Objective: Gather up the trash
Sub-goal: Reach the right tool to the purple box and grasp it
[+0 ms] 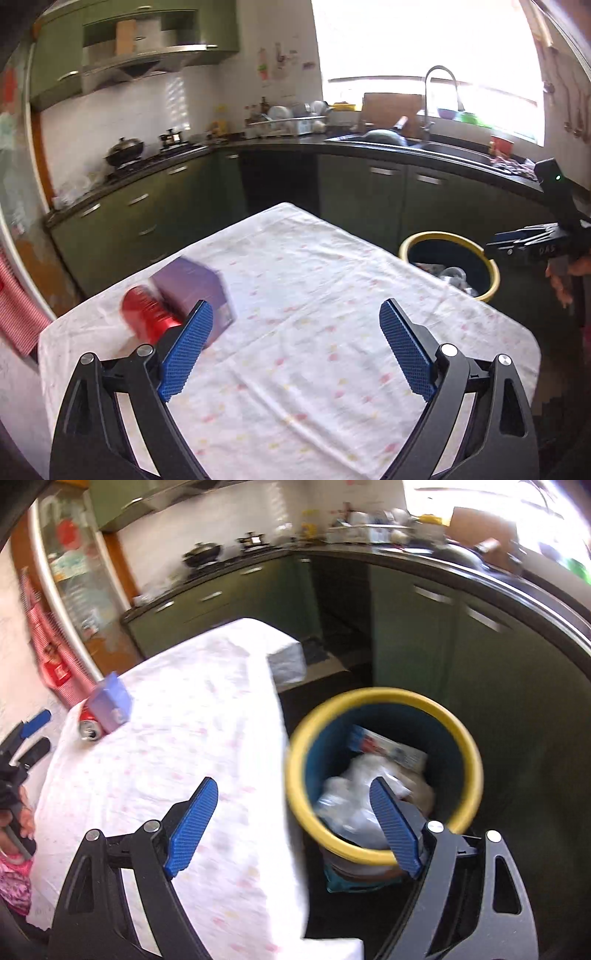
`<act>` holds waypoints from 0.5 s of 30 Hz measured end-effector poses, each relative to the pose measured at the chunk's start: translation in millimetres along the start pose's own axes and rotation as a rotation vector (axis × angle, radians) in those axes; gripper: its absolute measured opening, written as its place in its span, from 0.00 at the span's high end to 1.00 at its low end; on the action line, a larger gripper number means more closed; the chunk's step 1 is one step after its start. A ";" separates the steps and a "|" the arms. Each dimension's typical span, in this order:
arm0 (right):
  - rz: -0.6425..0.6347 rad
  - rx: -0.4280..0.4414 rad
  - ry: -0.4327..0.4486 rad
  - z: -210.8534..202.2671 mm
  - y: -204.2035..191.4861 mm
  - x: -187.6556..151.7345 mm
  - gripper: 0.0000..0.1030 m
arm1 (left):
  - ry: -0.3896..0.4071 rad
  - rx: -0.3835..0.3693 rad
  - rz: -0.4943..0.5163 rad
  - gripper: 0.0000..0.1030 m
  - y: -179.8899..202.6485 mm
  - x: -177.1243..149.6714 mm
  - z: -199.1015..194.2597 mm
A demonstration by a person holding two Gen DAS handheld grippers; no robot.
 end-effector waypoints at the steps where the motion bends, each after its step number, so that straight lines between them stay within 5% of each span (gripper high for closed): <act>1: -0.018 0.028 -0.001 4.9 -15.9 6.7 0.23 | 0.000 0.042 -0.011 0.11 -17.1 -8.5 -5.1; 7: -0.134 0.224 -0.063 49.7 -134.7 43.7 0.24 | -0.045 0.188 -0.108 0.11 -105.4 -61.3 -10.3; 15: -0.345 0.350 -0.165 104.4 -283.9 66.2 0.27 | -0.111 0.227 -0.209 0.05 -129.6 -92.9 -6.0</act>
Point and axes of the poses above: each gripper's, at about its wrist camera, not at the fingertips, and z roughly the way its jaws point, y to its right, x to its top, the point moved 6 cm from there along z, roughly the way its jaws point, and after that the axes turned 11 degrees about y, right-handed, at the moved point
